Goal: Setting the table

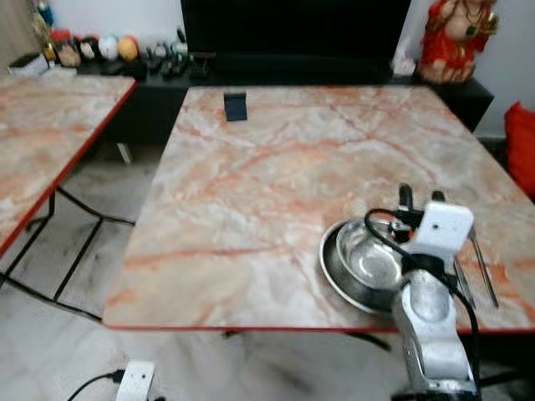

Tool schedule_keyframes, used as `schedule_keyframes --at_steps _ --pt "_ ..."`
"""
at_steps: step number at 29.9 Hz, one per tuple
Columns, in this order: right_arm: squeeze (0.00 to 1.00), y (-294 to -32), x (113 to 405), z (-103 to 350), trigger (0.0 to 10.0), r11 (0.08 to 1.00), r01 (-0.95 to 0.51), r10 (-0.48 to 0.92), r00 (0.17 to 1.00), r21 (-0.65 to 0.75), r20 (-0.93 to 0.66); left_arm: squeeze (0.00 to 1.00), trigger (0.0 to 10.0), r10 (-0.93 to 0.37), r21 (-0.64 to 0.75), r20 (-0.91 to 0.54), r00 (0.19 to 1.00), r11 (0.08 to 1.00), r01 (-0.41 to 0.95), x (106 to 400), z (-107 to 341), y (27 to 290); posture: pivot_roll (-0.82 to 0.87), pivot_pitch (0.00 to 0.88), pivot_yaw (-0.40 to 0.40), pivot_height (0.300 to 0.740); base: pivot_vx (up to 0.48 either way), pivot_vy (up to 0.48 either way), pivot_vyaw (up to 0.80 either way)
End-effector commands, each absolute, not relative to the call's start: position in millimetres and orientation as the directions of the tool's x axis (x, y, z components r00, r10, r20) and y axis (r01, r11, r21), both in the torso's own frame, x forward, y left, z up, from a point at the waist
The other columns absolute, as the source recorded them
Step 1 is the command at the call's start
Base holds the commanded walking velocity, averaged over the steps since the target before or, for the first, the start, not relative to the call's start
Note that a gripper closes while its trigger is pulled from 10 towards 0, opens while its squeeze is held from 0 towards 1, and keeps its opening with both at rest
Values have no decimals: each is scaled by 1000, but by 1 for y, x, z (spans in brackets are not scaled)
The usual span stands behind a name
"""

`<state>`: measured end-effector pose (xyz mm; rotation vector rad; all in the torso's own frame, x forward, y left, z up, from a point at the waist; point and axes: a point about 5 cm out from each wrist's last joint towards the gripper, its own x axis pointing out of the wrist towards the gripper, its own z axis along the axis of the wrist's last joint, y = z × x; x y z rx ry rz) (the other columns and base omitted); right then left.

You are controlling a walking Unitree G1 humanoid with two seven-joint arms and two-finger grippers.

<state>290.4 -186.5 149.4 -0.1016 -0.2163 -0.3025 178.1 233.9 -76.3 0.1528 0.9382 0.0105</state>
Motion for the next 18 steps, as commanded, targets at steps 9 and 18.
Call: schedule_keyframes --at_steps 9,18 --pt "0 -168 300 158 10000 970 227 -201 949 -84 244 0 10000 102 146 -806 583 989 28 176 -76 239 40 0 -54 728 0 328 0" --pt "0 -167 304 162 10000 968 226 -192 946 -109 261 0 10000 102 144 -804 586 989 26 179 -75 239 35 0 -45 728 0 329 444"
